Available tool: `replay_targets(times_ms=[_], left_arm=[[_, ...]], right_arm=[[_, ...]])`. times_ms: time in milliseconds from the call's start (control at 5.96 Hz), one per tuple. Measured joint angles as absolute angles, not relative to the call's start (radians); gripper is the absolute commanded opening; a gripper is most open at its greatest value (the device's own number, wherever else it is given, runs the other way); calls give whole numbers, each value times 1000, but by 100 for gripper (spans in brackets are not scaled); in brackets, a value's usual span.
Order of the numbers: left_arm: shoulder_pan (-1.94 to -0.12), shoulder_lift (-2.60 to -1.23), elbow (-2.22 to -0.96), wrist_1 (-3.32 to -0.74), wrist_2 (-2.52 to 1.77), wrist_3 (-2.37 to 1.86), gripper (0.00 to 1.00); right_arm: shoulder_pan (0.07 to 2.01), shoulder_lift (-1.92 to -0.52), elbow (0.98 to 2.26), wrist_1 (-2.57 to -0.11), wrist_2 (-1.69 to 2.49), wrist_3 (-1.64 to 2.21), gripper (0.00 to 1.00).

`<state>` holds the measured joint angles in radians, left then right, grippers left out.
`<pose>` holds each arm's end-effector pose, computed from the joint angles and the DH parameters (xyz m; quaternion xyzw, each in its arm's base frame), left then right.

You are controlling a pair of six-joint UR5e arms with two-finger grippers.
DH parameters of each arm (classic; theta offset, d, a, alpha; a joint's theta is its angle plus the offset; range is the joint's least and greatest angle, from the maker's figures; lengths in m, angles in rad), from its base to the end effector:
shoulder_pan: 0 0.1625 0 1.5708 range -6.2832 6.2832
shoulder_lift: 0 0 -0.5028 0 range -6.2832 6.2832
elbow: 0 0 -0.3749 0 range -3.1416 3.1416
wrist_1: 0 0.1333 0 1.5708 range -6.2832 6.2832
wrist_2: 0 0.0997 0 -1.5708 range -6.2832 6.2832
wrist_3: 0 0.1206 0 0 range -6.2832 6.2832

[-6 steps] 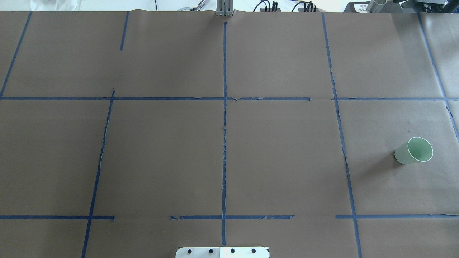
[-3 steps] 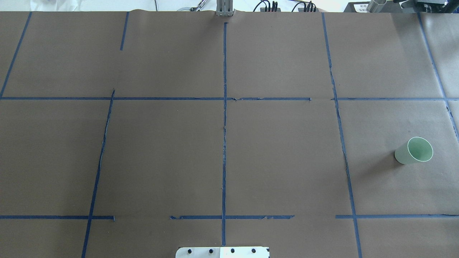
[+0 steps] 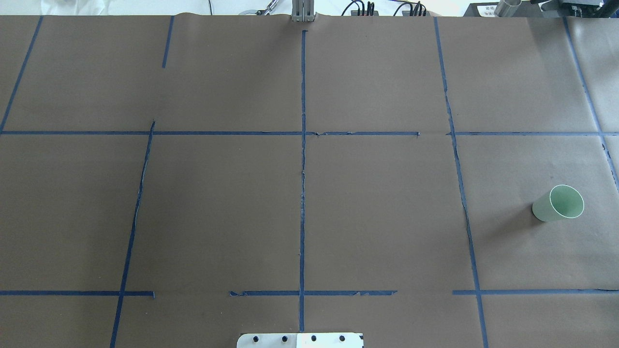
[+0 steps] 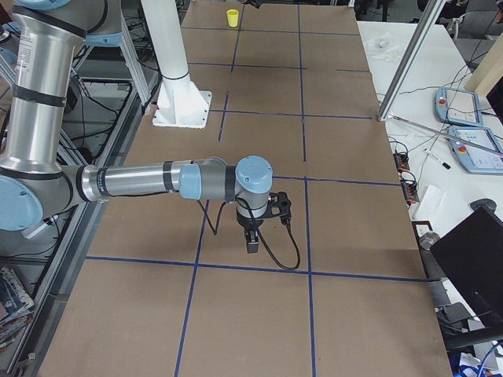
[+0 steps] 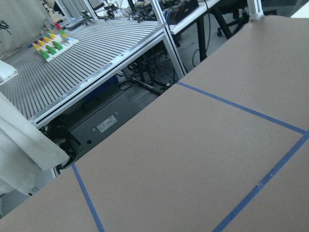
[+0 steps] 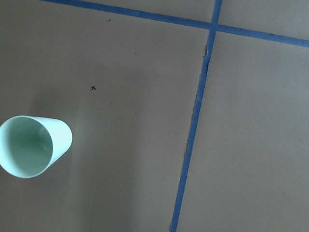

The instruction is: Transfer and stack yellow cup on green cup

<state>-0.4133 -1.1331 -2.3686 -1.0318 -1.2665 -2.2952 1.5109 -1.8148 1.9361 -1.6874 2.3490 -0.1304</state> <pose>0.1292 -0.2417 0.6168 0.1628 -0.0638 -0.5189 0.8368 0.0276 -0.3531 0.6905 0.0155 -0.3790 -0.0888 0.9210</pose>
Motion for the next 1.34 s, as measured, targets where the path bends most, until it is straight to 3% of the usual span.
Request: replay_targets(times_ms=[671, 1342], left_arm=[[-280, -1198, -2239, -924, -1308, -2861, 100], [-81, -1214, -2008, -983, -1374, -3067, 100]], right_arm=[[1511, -1817, 1948, -1687, 2349, -131, 100], [1511, -1818, 1950, -1687, 2349, -136, 100]])
